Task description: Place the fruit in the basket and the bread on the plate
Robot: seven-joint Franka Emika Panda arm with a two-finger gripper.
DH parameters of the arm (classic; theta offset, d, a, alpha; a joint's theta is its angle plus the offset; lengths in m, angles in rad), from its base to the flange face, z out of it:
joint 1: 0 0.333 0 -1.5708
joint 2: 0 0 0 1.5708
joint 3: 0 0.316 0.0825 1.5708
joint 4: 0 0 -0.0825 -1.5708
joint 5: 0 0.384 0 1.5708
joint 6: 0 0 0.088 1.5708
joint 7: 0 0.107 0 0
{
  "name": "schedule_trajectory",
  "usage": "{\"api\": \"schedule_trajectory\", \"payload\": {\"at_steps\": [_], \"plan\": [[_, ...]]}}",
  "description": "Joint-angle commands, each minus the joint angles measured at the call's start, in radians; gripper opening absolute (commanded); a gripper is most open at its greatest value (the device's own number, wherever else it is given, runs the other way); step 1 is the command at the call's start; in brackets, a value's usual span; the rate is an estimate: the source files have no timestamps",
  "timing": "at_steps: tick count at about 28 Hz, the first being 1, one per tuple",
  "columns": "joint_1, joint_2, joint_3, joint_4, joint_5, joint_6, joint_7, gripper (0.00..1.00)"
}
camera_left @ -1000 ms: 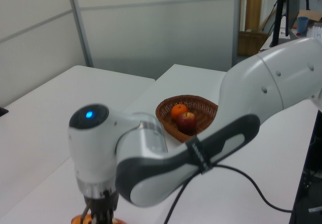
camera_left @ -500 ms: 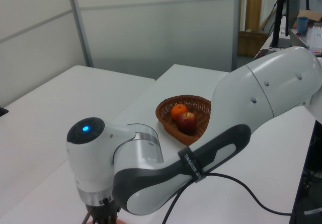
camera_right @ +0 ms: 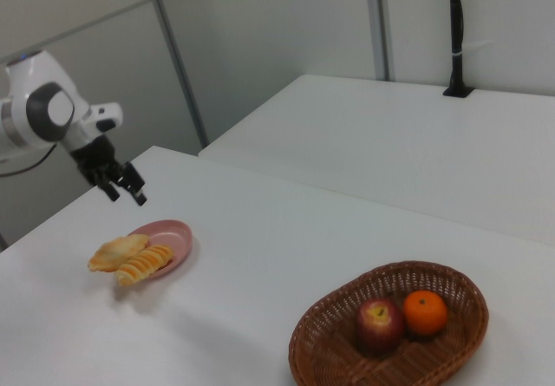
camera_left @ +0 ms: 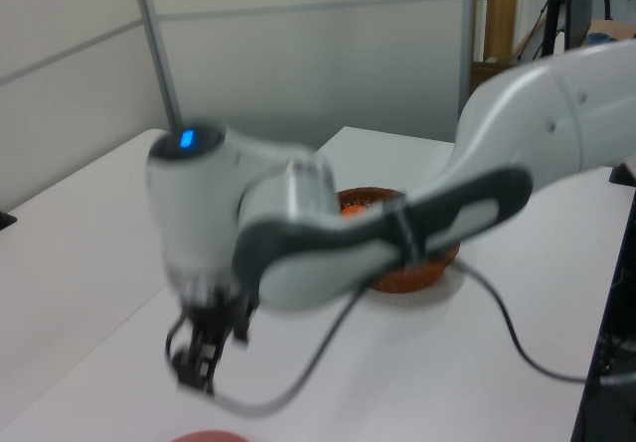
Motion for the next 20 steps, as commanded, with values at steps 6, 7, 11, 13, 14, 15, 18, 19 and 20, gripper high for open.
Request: {"api": "schedule_trajectory", "payload": {"at_steps": [6, 7, 11, 13, 14, 15, 18, 19, 20], "plan": [[-0.251, -0.199, -0.006, -0.022, 0.128, -0.209, -0.181, 1.0], [-0.273, -0.213, -0.006, -0.022, 0.131, -0.22, -0.193, 1.0], [-0.365, -0.272, -0.006, -0.023, 0.145, -0.285, -0.21, 1.0], [-0.402, -0.29, -0.006, -0.023, 0.154, -0.319, -0.23, 1.0], [-0.419, -0.296, -0.006, -0.025, 0.158, -0.336, -0.242, 1.0], [-0.434, -0.301, -0.006, -0.028, 0.163, -0.352, -0.257, 1.0], [-0.492, -0.315, -0.012, -0.034, 0.165, -0.375, -0.331, 1.0], [-0.506, -0.312, -0.015, -0.034, 0.166, -0.375, -0.346, 1.0], [-0.518, -0.31, -0.016, -0.035, 0.168, -0.37, -0.359, 1.0]]}}
